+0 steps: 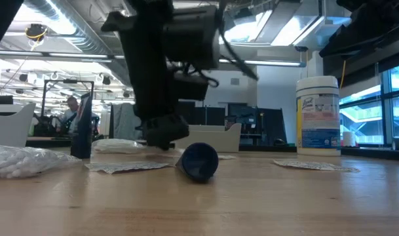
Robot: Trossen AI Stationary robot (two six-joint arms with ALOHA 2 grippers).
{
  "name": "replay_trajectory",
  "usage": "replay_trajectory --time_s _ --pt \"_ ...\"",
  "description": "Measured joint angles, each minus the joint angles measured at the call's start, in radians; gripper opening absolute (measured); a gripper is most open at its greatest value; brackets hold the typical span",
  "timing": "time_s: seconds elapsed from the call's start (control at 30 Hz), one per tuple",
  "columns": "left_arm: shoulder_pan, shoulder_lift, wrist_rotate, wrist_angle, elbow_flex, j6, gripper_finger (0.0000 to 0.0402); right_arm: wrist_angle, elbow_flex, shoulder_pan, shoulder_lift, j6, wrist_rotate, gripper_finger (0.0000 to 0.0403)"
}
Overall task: Pick & Place Travel size toiletries
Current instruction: Put the top left bandage into the white bin
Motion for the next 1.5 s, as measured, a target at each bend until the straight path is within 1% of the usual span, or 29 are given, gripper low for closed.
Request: replay_trajectory --time_s 0.23,0.4,0.53,0.63,0.9,1.33,1.5 --pt "-0.050 -0.001 -0.008 -0.006 0.056 0.071 0.0003 0.000 0.000 0.000 0.000 0.000 0.000 0.0150" --pt "-0.079 -0.002 -0.011 -0.088 0.083 0.076 0.0003 0.000 0.000 0.000 0.000 0.000 0.000 0.0158" --pt "-0.104 -0.016 -0.013 -0.119 0.078 0.080 0.0003 0.000 0.000 0.000 0.000 0.000 0.000 0.0164" --pt "-0.128 -0.034 0.006 -0.124 0.077 0.103 0.0003 0.000 0.000 0.000 0.000 0.000 0.000 0.0168" --pt "-0.195 -0.100 0.024 -0.106 0.079 0.118 0.0003 0.007 0.000 0.000 0.000 0.000 0.000 0.0178" --pt "-0.315 -0.231 0.014 -0.124 0.079 0.045 0.0003 0.006 0.000 0.000 0.000 0.000 0.000 0.0190" --pt "-0.358 -0.256 -0.003 -0.213 0.079 -0.042 0.0003 0.005 0.000 0.000 0.000 0.000 0.000 0.0192"
